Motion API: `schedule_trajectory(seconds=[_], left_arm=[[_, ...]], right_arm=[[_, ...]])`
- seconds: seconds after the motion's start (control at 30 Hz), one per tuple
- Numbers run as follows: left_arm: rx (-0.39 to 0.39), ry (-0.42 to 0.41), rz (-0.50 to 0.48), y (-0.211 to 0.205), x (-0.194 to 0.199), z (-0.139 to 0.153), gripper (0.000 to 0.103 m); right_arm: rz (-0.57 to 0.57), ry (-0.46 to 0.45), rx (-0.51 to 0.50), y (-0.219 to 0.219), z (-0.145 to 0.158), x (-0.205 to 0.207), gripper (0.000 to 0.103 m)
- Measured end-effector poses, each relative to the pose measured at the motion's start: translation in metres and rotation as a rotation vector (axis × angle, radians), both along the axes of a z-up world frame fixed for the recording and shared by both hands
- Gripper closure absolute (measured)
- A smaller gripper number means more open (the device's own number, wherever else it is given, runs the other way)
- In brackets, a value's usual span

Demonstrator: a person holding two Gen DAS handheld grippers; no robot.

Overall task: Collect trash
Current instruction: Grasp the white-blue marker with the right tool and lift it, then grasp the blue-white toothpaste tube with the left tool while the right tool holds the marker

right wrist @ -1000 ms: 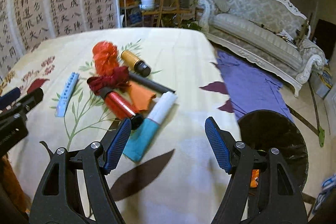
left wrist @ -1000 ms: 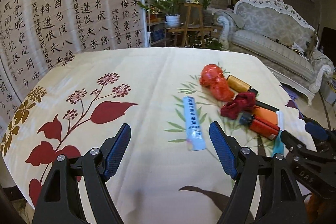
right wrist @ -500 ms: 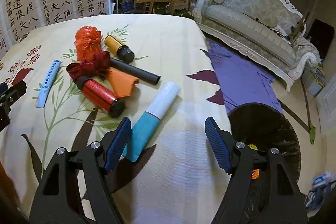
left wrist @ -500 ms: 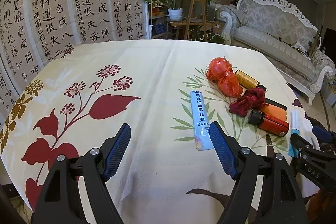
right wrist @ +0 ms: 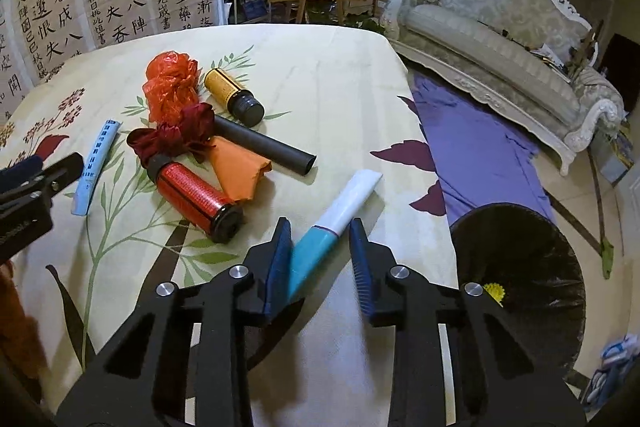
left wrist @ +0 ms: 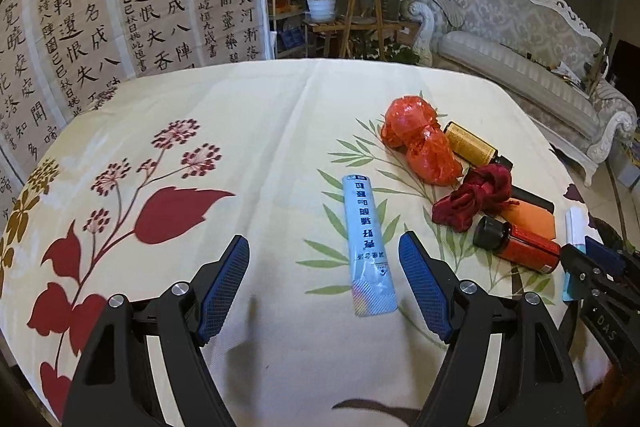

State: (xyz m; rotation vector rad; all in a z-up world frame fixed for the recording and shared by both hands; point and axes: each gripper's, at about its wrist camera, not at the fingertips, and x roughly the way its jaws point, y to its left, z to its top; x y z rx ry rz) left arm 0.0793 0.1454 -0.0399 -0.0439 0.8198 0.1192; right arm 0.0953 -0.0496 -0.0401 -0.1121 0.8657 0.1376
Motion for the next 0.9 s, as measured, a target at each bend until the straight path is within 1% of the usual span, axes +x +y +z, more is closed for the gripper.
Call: schedule_trajectory(seconds=[0.13,0.2,0.27,0.3,0.4,0.47,0.5,0.53,0.57,0.67,0.77,0.83,0.9], left_arm=[[-0.007,0.045,-0.026,-0.001,0.010,-0.007,0.028],[-0.014,0.059,-0.045,-0.002,0.013,-0.008,0.032],[-0.020,0.073,-0.055,-0.003,0.014,-0.011,0.041],[-0.019,0.074,-0.056,-0.003,0.015,-0.012,0.042],[-0.014,0.066,-0.061,-0.004,0.014,-0.011,0.052],[-0.004,0.062,-0.064,-0.006,0.014,-0.012,0.062],[-0.003,0.060,-0.070,-0.007,0.014,-0.012,0.065],[-0.002,0.059,-0.076,-0.008,0.013,-0.012,0.071],[0.004,0.057,-0.079,-0.009,0.013,-0.012,0.075],[0.003,0.056,-0.088,-0.010,0.014,-0.012,0.077],[-0.012,0.053,-0.093,-0.007,0.012,-0.011,0.081],[-0.042,0.044,-0.102,-0.005,0.010,-0.009,0.082],[-0.043,0.036,-0.103,-0.004,0.006,-0.008,0.082]], right_arm=[[0.011,0.001,0.010,-0.001,0.000,0.003,0.078],[0.014,0.002,0.015,-0.001,0.000,0.005,0.078],[0.016,0.002,0.017,-0.001,-0.001,0.006,0.078],[0.018,0.002,0.017,-0.001,-0.001,0.006,0.078],[0.022,0.003,0.020,-0.002,-0.001,0.007,0.078],[0.022,0.003,0.019,-0.002,-0.001,0.007,0.078],[0.022,0.003,0.019,-0.002,-0.001,0.007,0.078],[0.022,0.003,0.018,-0.002,-0.001,0.007,0.078],[0.022,0.003,0.019,-0.002,-0.001,0.007,0.078],[0.022,0.002,0.019,-0.002,-0.001,0.008,0.079],[0.025,0.002,0.017,-0.002,0.000,0.008,0.082],[0.030,0.002,0.012,0.001,0.000,0.008,0.092],[0.033,0.002,0.009,0.002,0.000,0.007,0.094]])
